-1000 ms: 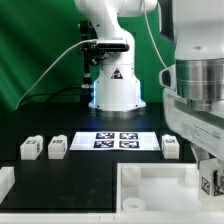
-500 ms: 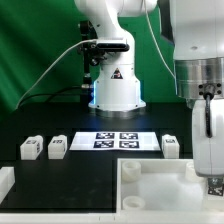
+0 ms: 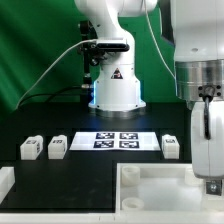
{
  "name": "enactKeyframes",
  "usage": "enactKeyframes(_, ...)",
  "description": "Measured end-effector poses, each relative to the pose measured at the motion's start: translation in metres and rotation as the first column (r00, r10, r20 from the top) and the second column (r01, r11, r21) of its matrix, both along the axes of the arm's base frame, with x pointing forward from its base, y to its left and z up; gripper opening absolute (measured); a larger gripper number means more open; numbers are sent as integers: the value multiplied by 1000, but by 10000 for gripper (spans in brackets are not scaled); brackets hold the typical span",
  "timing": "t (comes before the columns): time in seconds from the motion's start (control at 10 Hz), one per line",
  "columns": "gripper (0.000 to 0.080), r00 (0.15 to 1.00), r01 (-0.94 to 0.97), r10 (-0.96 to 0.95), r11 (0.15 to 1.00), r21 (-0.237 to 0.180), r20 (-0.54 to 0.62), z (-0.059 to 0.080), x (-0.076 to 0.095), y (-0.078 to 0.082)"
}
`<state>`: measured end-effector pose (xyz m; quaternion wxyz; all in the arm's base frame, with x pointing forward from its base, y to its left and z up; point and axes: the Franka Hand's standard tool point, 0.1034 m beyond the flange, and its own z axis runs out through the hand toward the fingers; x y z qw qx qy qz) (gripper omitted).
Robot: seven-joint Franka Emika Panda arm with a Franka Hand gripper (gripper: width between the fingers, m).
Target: Assemble one leg
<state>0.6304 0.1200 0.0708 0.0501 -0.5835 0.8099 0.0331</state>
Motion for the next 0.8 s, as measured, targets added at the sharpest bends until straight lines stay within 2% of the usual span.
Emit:
enactKeyframes(0.2,646,1000,0,-1,1000,14,22,13,-7,8)
enactKeyframes(0.4,649,999,0,-2,1000,27,41,27,-4,13)
enactKeyframes(0.8,649,999,-1,0,1000,24,36,23,-5,13)
